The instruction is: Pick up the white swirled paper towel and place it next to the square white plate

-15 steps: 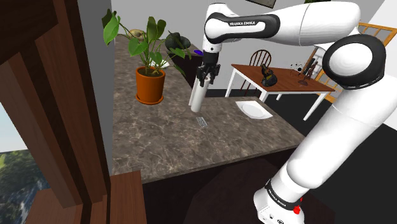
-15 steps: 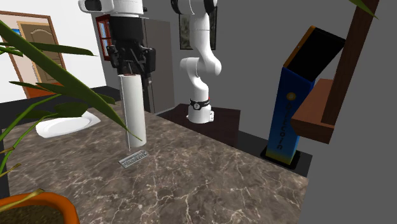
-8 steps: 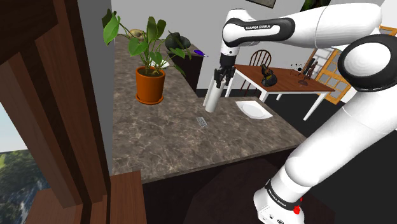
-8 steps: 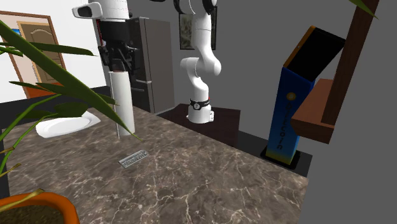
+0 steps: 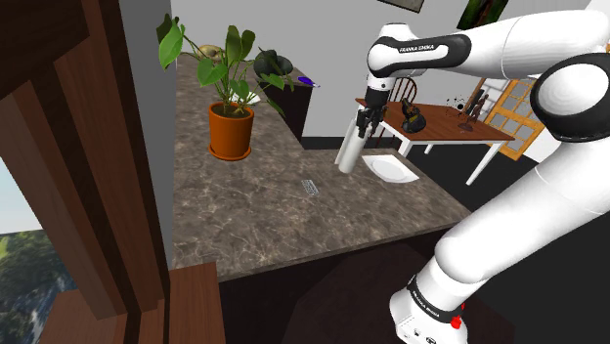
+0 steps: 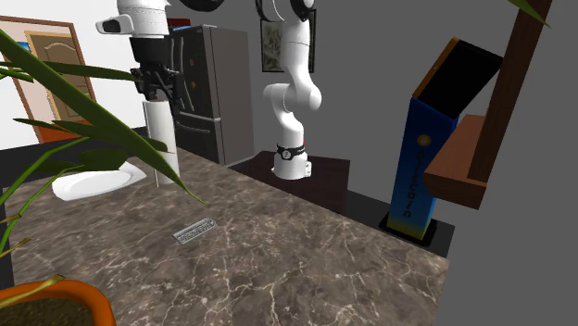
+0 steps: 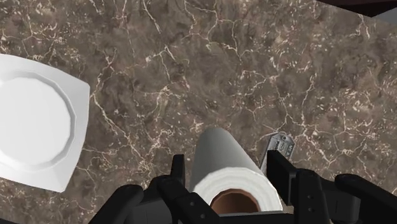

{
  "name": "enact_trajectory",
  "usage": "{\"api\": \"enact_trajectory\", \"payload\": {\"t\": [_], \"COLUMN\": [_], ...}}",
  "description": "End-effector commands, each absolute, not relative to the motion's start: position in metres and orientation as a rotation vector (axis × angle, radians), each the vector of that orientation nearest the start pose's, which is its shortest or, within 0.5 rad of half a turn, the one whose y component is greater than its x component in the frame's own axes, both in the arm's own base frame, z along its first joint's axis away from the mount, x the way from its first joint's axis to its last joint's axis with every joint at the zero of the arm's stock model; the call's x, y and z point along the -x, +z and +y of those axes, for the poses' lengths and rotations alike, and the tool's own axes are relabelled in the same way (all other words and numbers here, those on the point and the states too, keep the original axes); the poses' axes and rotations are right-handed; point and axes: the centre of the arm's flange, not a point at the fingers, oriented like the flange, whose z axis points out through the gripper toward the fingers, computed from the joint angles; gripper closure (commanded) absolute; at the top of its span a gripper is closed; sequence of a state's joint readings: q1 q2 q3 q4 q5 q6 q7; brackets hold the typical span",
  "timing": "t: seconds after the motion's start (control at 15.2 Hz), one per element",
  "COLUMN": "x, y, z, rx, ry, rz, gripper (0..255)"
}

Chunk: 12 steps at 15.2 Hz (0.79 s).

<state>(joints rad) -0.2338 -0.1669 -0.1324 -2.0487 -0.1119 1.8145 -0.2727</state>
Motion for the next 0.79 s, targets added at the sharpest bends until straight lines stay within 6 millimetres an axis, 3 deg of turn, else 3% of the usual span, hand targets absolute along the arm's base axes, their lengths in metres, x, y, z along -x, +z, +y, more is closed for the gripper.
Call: {"api": "enact_trajectory", "payload": {"t": [0.0, 0.73], "x": [-0.45, -0.38], "y": [0.509, 0.509], "z": [-0.213, -0.34], "rx": [3.197, 3.197], "ry": [0.147, 0.147], "rz": [0.094, 0.094], "gripper": [255, 255]}}
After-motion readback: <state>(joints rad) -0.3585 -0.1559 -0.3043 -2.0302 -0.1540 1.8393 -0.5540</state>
